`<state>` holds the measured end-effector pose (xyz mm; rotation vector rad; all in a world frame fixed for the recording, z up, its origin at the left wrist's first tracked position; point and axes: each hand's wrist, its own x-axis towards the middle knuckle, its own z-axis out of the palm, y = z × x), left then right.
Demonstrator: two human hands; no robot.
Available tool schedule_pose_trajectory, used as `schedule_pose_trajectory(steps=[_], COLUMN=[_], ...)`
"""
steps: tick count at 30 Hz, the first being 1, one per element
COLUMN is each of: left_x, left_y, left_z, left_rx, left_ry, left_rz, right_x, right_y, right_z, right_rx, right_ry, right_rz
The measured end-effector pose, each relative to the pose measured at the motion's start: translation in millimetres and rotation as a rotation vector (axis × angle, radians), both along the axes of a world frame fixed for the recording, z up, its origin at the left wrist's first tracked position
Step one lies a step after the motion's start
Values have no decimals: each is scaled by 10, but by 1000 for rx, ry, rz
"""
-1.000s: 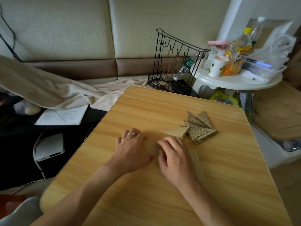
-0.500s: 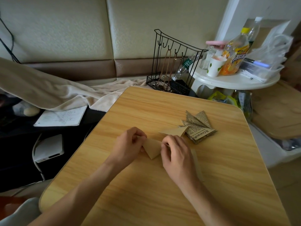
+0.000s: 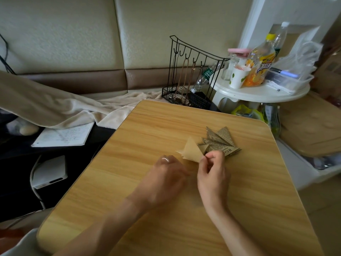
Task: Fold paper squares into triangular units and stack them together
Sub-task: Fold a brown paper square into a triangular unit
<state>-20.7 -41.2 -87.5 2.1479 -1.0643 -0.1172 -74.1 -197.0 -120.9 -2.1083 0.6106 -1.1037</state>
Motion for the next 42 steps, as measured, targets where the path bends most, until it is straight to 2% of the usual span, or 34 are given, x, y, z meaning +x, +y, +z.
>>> schedule_pose_trajectory(steps=[3,6,10,19,24,29,34,39,42], left_x=[-51,-83,-56,59,75,93,100,90,90], left_y=[-69,-69,-7,125,79,85,131,151,155], left_z=[-93,-155,-123,-131,-104,-49,11,-2,-6], left_rx=[152,290,313,336,326,244,81,-27,-49], left_ry=[-107,-213,-272,-213,-158,-5,117,170,160], left_rz=[-144,-189,-158,-12,50,116,147,175,177], right_x=[16,36,42,23,-20,-6,-8,1,8], right_y=[-16,-47,-83,-40,18,-3,78,73,66], right_z=[-20,-23,4,83,123,133,37,-18,-38], right_rx=[15,31,19,0,-41,-154,-199,-164,-194], right_ry=[13,27,35,-61,-80,-90,47,235,247], right_rz=[-2,10,-5,46,68,147,371,418,438])
